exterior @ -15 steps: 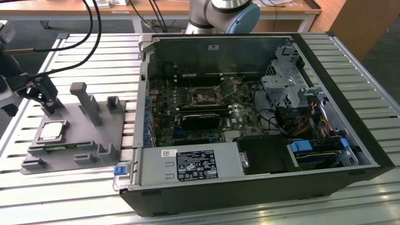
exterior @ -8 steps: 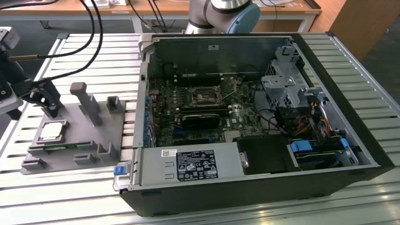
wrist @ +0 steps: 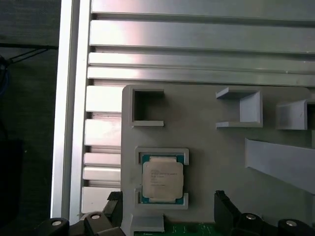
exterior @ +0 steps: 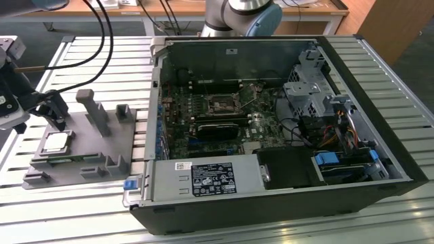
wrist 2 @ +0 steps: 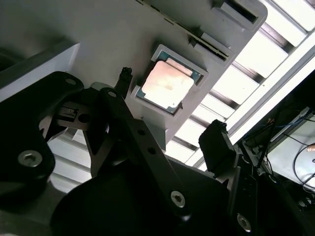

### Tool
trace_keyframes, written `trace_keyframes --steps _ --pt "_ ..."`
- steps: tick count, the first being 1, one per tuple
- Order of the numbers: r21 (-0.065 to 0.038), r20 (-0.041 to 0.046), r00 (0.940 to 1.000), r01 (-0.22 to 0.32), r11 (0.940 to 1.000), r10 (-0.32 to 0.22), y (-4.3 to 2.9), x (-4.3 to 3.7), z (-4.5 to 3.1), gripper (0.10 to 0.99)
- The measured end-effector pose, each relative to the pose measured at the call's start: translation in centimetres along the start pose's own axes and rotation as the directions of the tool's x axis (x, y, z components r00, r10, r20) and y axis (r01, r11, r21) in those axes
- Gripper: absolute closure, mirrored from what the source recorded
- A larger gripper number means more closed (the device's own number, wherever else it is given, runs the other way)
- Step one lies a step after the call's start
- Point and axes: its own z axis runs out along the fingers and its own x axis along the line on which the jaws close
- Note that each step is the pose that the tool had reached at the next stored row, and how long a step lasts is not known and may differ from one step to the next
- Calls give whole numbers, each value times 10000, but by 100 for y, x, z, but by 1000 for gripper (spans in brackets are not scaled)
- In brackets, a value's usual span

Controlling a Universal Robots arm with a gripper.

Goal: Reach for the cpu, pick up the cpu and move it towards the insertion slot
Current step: 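Pick up the cpu and move it towards the insertion slot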

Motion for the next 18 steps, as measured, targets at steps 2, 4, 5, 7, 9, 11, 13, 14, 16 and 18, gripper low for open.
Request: trace_keyframes --steps 2,4,5,7,9,11,13,14,16,18 --pt "0 -1 10000 0 10000 0 -5 0 36 263" --pt "0 0 10000 0 10000 0 -10 0 72 263" --pt "0 0 10000 0 10000 0 -11 0 90 263" --pt "0 0 10000 0 10000 0 -13 -1 127 263" --pt "0 1 10000 0 10000 0 -15 -1 164 263" --pt "1 -2 10000 0 10000 0 -17 -1 198 263" --pt "0 0 10000 0 10000 0 -18 -1 235 263" --pt "0 1 10000 0 10000 0 -19 -2 253 263" --pt "0 0 10000 0 10000 0 -20 -2 271 263" --pt "2 6 10000 0 10000 0 -21 -1 277 263"
